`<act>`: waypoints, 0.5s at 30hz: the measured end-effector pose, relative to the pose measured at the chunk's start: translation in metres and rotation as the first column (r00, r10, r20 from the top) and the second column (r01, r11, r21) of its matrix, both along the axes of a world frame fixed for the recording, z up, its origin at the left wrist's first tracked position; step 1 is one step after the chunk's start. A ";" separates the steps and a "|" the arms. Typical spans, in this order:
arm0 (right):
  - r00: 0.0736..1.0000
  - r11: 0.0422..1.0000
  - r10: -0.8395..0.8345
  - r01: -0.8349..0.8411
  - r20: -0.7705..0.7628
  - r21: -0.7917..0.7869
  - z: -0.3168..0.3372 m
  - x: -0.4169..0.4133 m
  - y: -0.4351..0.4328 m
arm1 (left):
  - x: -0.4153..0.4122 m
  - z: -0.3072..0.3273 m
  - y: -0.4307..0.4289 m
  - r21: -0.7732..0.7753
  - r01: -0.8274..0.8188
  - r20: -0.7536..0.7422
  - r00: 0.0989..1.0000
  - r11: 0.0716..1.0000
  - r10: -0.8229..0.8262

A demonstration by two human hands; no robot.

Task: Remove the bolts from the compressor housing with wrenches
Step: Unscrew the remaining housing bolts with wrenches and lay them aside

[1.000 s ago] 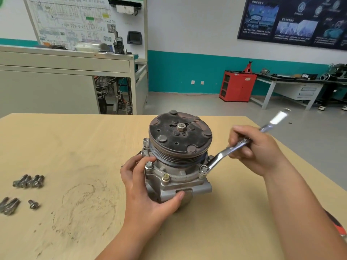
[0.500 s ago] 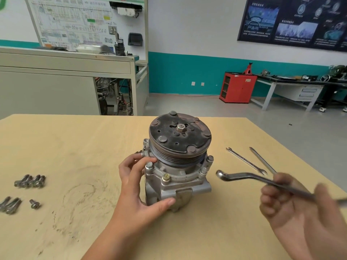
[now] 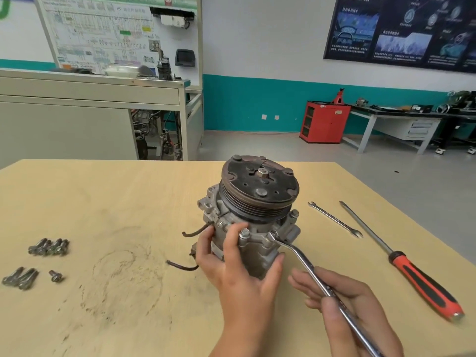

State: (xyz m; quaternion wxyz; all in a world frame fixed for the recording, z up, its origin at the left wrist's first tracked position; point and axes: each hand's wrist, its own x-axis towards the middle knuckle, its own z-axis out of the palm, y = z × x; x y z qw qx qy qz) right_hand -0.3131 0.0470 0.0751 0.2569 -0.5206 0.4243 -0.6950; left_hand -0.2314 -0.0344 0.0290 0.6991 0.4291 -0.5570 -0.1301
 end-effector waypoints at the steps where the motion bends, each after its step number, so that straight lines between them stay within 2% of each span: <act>1: 0.997 0.999 -0.025 0.023 -0.070 -0.025 0.004 -0.001 0.002 | 0.000 0.001 0.001 0.003 0.009 0.002 1.000 1.000 -0.009; 5: 0.989 0.996 -0.060 0.050 -0.138 -0.071 0.009 -0.003 0.004 | 0.023 0.000 0.004 -0.038 0.036 0.164 0.986 0.999 -0.030; 10: 0.970 0.998 -0.066 0.065 -0.236 -0.008 0.015 -0.002 0.006 | 0.065 0.016 -0.001 -0.065 0.042 0.272 0.962 0.997 -0.023; 13: 0.988 0.998 -0.065 0.068 -0.139 0.015 0.015 -0.003 0.005 | 0.077 0.034 -0.021 -0.006 0.026 0.282 0.959 1.000 -0.023; 15: 0.998 0.998 -0.061 0.061 0.003 0.006 0.010 -0.009 0.002 | 0.079 0.043 -0.034 0.076 0.101 0.322 0.939 0.992 -0.120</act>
